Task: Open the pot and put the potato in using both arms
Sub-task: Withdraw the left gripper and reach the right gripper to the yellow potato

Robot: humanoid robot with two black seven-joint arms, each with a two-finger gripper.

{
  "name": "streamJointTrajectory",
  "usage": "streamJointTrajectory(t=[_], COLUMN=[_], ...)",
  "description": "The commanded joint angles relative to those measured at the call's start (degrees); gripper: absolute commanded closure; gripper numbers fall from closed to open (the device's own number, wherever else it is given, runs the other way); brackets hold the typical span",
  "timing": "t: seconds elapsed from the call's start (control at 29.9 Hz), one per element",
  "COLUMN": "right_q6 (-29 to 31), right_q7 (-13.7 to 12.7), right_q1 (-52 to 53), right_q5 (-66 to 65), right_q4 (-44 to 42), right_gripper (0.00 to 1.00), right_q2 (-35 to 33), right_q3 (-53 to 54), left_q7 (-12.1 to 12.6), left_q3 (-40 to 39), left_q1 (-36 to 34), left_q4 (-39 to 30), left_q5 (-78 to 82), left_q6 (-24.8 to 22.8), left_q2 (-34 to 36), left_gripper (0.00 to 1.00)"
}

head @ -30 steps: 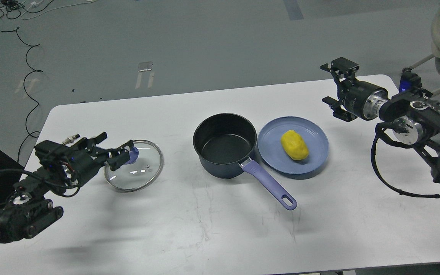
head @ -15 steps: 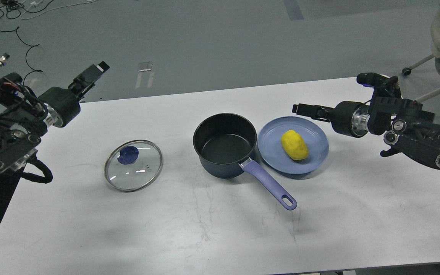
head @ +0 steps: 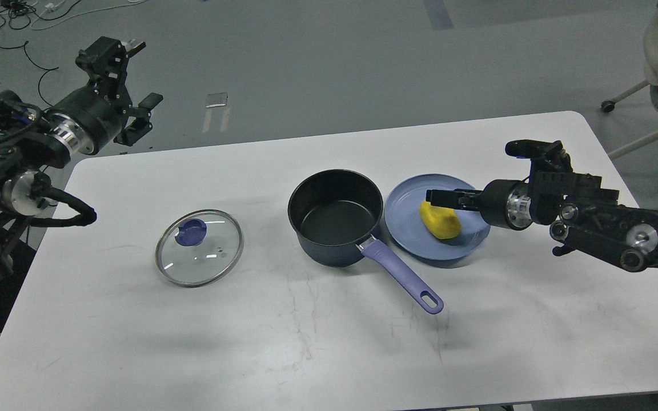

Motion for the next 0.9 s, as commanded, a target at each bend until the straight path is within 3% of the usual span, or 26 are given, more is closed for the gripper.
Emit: streamJointTrajectory(t=[0.0, 0.03, 0.07, 0.13, 0.23, 0.7, 0.87], right_q6=[-0.1, -0.1, -0.1, -0.1, -0.1, -0.2, -0.4], right_q7=[0.0, 0.0, 0.0, 0.0, 0.0, -0.2, -0.5], right_q1=[0.6, 0.8, 1.3, 2.2, 3.8, 5.9, 8.8], right_q5=[-0.2, -0.3, -0.3, -0.3, -0.3, 0.3, 4.2], right_q4=[-1.0, -0.9, -0.9, -1.0, -1.0, -0.9, 5.6], right_gripper=[0.05, 0.07, 0.17, 0.26, 0.33, 0.45, 0.46], right_q2=[1.3, 1.3, 1.3, 1.2, 1.3, 1.0, -0.1], right_q3=[-0.7, -1.2, -2.4, -3.8, -7.2, -7.4, -4.1], left_q7=[0.1, 0.0, -0.1, -0.3, -0.3, -0.5, -0.5], left_q3=[0.0, 0.0, 0.0, 0.0, 0.1, 0.7, 0.8], left_q1=[0.0, 0.0, 0.2, 0.2, 0.2, 0.3, 0.0], left_q4=[0.0, 0.0, 0.0, 0.0, 0.0, 0.0, 0.0], left_q5=[-0.3, -0.3, -0.3, -0.3, -0.3, 0.5, 0.6], left_q6=[-0.1, 0.0, 0.1, 0.1, 0.1, 0.5, 0.6], left_q2=[0.0, 0.0, 0.0, 0.0, 0.3, 0.5, -0.1], left_gripper=[0.02, 0.02, 0.02, 0.02, 0.02, 0.02, 0.02])
